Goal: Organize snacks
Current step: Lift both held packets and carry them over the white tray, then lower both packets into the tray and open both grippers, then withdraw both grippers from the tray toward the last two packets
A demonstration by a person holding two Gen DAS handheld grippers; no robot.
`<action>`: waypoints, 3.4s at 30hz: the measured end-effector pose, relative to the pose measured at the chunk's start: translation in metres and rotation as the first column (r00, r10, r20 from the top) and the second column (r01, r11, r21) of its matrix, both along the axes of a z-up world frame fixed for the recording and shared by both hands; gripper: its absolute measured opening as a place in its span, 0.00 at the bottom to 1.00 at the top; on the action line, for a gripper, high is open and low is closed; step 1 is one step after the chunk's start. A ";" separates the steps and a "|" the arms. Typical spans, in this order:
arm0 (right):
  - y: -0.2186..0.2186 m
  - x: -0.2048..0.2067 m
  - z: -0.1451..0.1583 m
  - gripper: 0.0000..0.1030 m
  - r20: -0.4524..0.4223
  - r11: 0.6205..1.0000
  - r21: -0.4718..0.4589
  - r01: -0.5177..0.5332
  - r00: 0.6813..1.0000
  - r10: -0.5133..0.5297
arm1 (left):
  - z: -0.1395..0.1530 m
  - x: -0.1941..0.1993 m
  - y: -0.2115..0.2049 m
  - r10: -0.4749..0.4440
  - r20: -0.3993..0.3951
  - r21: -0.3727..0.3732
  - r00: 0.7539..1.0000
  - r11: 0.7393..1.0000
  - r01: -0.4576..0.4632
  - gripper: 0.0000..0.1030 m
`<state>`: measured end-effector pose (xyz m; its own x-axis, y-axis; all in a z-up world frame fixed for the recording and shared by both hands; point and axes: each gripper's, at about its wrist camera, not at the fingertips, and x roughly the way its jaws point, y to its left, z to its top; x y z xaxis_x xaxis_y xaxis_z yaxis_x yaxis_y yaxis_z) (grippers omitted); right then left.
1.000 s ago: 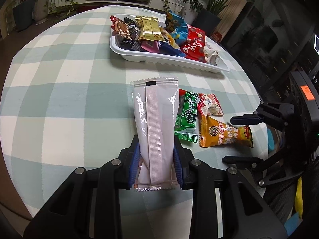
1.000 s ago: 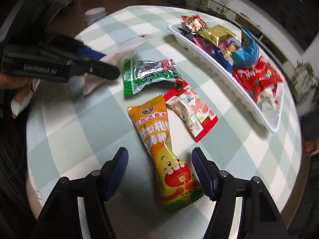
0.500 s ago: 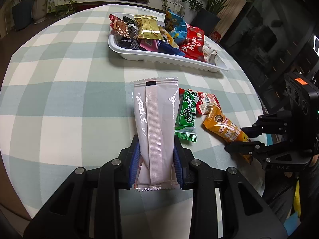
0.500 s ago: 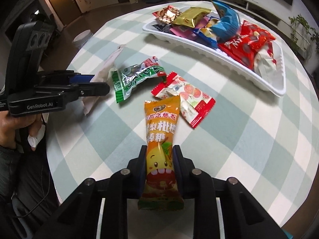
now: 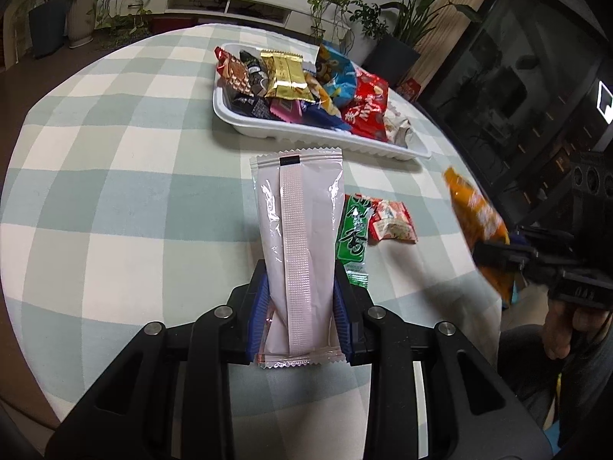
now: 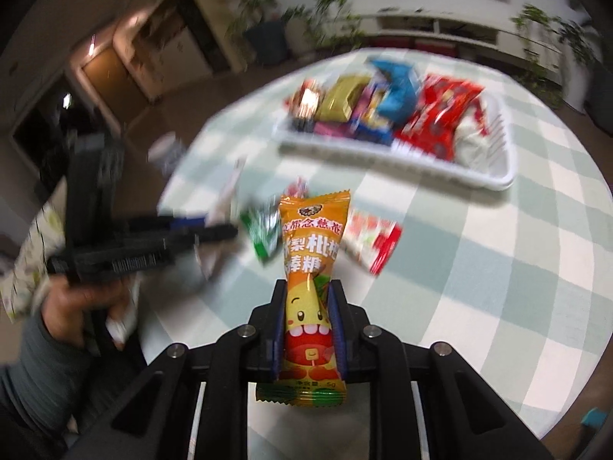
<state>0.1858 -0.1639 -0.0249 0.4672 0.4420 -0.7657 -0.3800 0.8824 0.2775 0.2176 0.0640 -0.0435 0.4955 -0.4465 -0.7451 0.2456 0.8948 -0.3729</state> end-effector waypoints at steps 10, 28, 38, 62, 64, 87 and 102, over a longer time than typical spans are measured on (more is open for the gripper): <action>-0.045 0.042 0.051 0.22 0.121 0.942 0.156 0.296 0.941 -0.316 | 0.044 0.025 0.010 0.047 0.077 -0.014 0.996 0.999 -0.046 0.27; -0.026 0.182 0.033 0.22 0.162 0.919 0.122 0.376 0.906 -0.392 | 0.063 0.198 -0.064 -0.012 0.085 0.146 0.996 0.989 -0.001 0.28; -0.023 0.198 -0.003 0.22 0.075 0.931 0.060 0.361 0.928 -0.365 | 0.037 0.216 -0.088 -0.040 0.061 0.216 0.997 0.976 0.026 0.27; -0.022 0.197 -0.011 0.23 0.064 0.930 0.077 0.358 0.929 -0.363 | 0.031 0.211 -0.083 0.014 0.088 0.234 0.996 0.972 -0.035 0.51; -0.025 0.197 -0.010 0.24 0.058 0.928 0.091 0.361 0.928 -0.367 | 0.034 0.210 -0.079 0.028 0.094 0.232 0.995 0.971 -0.049 0.60; -0.038 0.175 0.029 0.86 0.200 0.915 0.162 0.370 0.895 -0.398 | 0.078 0.135 -0.065 0.009 0.241 0.245 0.970 0.967 -0.070 1.00; -0.066 0.125 0.064 0.98 0.293 0.899 0.275 0.340 0.861 -0.416 | 0.044 0.032 -0.053 0.006 0.237 0.317 0.972 0.945 -0.084 1.00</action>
<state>0.3108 -0.2297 0.0389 0.8421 0.3081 -0.4426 -0.1316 0.9133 0.3854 0.2495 0.0107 0.0002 0.6839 -0.1746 -0.7084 0.2465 0.9691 -0.0009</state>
